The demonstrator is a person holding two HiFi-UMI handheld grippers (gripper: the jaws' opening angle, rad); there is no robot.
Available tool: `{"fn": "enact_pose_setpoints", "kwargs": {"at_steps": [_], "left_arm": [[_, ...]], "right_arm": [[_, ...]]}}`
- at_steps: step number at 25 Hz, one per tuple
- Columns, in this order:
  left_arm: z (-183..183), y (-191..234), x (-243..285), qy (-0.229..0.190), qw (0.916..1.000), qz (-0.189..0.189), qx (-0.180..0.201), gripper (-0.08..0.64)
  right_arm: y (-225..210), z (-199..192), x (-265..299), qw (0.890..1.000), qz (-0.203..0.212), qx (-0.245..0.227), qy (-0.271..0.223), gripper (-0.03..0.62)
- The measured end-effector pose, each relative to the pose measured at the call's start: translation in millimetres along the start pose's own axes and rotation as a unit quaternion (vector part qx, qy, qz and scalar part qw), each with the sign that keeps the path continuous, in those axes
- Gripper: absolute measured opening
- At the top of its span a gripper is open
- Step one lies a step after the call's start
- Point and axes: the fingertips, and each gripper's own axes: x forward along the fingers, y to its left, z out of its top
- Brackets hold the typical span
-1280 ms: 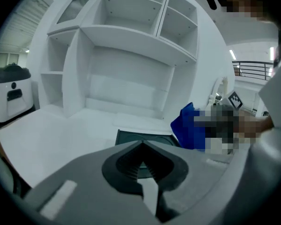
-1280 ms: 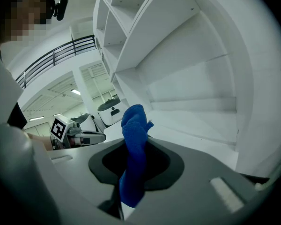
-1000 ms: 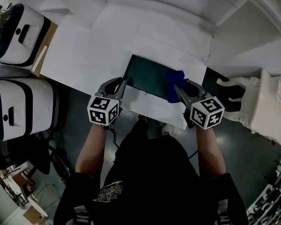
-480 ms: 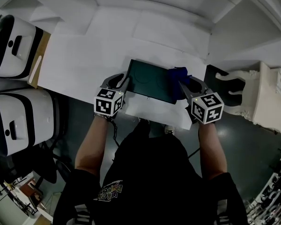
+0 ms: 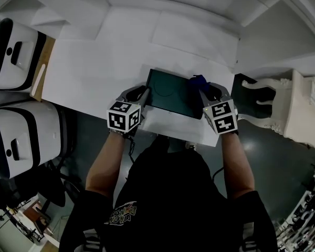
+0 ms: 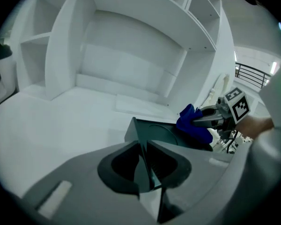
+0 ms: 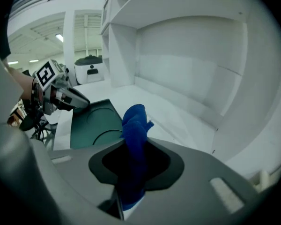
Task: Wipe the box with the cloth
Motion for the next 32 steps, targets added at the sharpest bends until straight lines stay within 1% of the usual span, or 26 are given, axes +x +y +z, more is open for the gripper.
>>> {"fn": "enact_pose_setpoints", "kwargs": {"at_steps": [4,6,11,17,23,32], "left_arm": [[0,-1,1,-0.008,0.9999,-0.003,-0.008,0.058],[0,0,1,-0.011,0.9998,-0.006,-0.017,0.058],[-1,1,1,-0.017,0.9993,-0.017,-0.027,0.060],[-1,0,2,-0.017,0.9988,-0.029,-0.037,0.061],[-1,0,2,-0.018,0.9990,-0.028,-0.032,0.061],[-1,0,2,-0.015,0.9988,-0.033,-0.031,0.064]], "right_arm": [[4,-6,14,0.997,-0.018,-0.058,0.041,0.098],[6,-6,19,0.996,-0.020,-0.069,0.052,0.098],[10,-5,27,0.995,-0.014,-0.066,0.067,0.098],[14,0,32,0.995,-0.004,-0.065,0.069,0.098],[28,16,45,0.996,0.025,-0.062,0.066,0.098],[57,52,72,0.992,0.069,-0.081,0.061,0.100]]}}
